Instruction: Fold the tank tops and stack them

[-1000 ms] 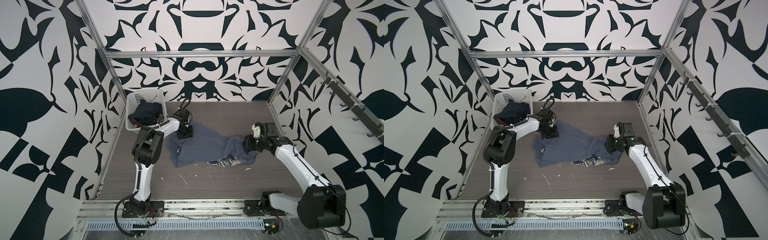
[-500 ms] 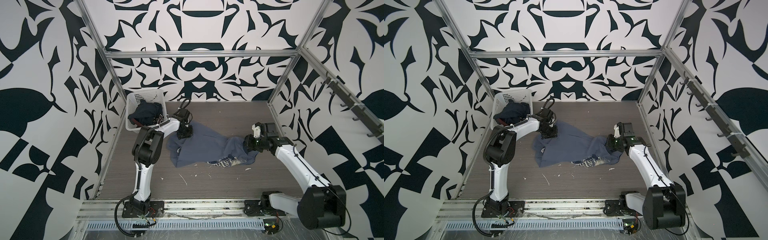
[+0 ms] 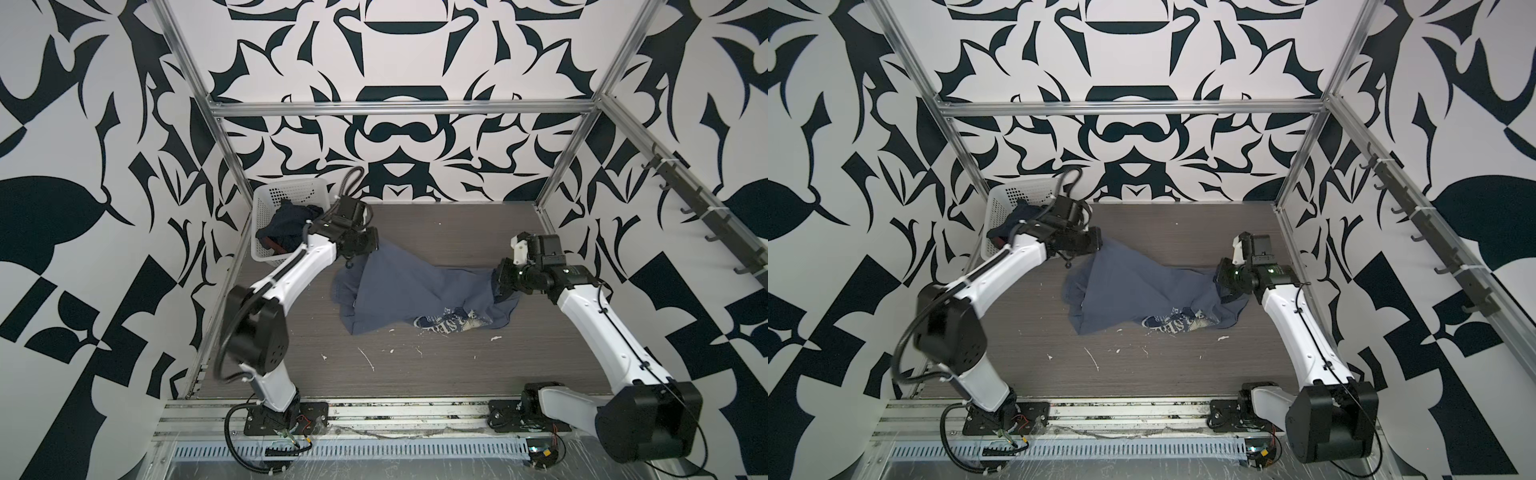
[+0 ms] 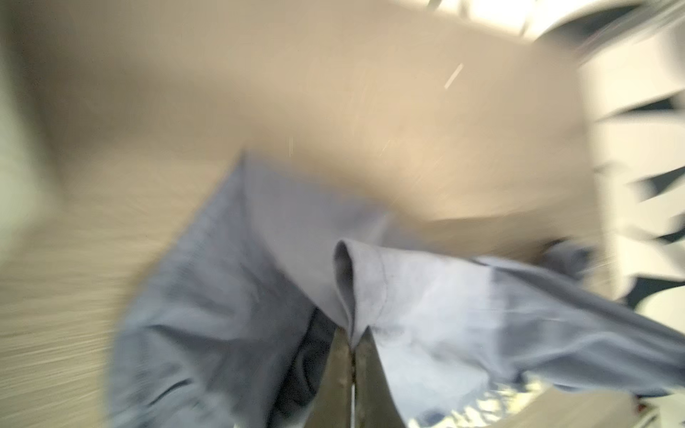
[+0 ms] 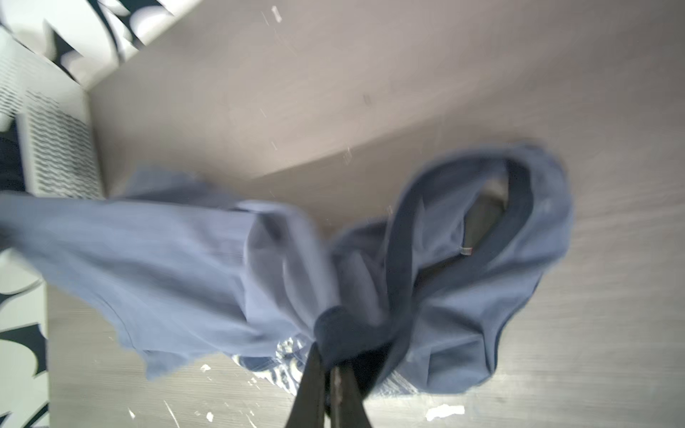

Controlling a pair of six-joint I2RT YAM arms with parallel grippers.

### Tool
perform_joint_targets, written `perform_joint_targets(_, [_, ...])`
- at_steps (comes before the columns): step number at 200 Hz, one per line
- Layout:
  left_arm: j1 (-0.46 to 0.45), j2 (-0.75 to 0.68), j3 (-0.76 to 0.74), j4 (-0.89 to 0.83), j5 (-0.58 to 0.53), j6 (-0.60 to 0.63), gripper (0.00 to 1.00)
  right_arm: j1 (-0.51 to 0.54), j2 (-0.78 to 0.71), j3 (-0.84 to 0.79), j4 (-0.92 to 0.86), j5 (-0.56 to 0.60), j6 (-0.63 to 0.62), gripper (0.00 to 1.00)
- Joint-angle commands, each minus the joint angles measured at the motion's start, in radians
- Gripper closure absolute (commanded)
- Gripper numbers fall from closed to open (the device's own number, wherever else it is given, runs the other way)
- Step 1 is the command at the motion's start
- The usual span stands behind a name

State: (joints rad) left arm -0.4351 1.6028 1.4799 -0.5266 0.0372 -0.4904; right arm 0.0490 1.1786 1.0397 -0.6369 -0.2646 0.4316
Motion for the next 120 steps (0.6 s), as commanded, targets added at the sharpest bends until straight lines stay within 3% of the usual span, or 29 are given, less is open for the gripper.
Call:
perform_joint_targets(1, [0.08,-0.216,-0.056,0.089,-0.117,-0.049,1.0,-0.004,-0.022,0.097,-0.003,0.005,-0.009,1.0])
perform_joint_targets(17, [0.143,-0.317,-0.134,0.118,-0.113,-0.099,1.0,0.025,0.004,0.097,0.04,-0.047,0.011,1.0])
perform_joint_targets(27, [0.163,-0.364,-0.177,0.119,-0.107,-0.111,1.0,0.082,0.033,0.104,0.048,-0.018,0.009,1.0])
perform_joint_targets(46, [0.175,-0.383,-0.255,0.101,-0.088,-0.119,1.0,0.189,0.109,0.118,0.057,0.034,0.002,1.0])
perform_joint_targets(67, [0.178,-0.387,-0.338,0.095,-0.068,-0.131,1.0,0.206,0.182,0.11,0.092,0.013,0.022,1.0])
perform_joint_targets(83, [0.182,-0.392,-0.39,0.094,-0.062,-0.135,1.0,0.206,0.24,0.128,0.089,0.011,0.006,0.92])
perform_joint_targets(97, [0.187,-0.392,-0.419,0.098,-0.05,-0.137,1.0,0.206,0.275,0.144,0.084,0.024,-0.009,0.76])
perform_joint_targets(112, [0.188,-0.392,-0.433,0.094,-0.046,-0.137,1.0,0.196,0.293,0.168,0.028,0.111,-0.041,0.61])
perform_joint_targets(120, [0.189,-0.392,-0.439,0.095,-0.046,-0.138,1.0,0.182,0.292,0.174,0.008,0.15,-0.052,0.57])
